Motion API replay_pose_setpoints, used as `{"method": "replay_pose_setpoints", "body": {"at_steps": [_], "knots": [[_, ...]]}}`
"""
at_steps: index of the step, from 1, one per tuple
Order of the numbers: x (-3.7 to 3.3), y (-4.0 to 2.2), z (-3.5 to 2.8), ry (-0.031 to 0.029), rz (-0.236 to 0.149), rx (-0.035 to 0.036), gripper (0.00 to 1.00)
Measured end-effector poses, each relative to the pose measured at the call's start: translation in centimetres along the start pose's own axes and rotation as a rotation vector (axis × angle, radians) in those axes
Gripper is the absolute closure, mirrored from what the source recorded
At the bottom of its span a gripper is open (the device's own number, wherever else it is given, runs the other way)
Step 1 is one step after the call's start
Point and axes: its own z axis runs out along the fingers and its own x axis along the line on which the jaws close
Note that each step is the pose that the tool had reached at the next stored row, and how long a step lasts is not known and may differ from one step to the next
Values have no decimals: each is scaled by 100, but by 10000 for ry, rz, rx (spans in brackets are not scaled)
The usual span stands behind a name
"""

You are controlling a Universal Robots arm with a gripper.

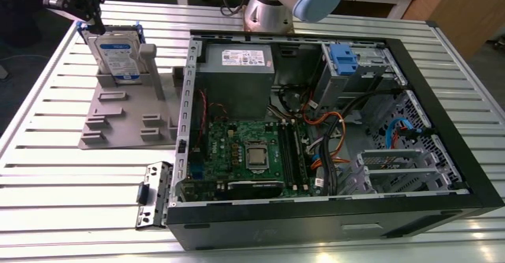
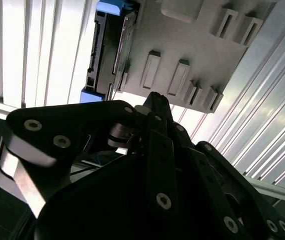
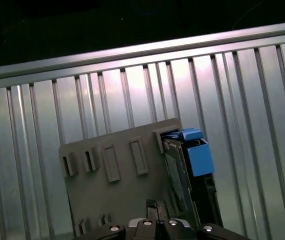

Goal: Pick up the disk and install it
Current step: 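Pick up the disk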

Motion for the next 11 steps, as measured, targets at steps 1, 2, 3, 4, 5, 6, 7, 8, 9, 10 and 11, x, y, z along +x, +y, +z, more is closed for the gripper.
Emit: {"method": "replay_pose_setpoints", "body": {"at_steps": [1,2,3,4,5,6,7,8,9,10,11], "knots": [[0,0,-1,2,-52,-2,90],[0,0,-1,4,-106,-4,90],[0,0,0,5,-158,-4,90],[0,0,0,7,-211,-6,90],[0,0,0,8,-265,-7,90],[0,0,0,10,-319,-9,90],[0,0,0,11,-374,-10,90],[0,0,0,13,-430,-11,90],[0,0,0,15,-493,-13,90],[0,0,0,16,-550,-15,90],[0,0,0,18,-606,-16,90]]}}
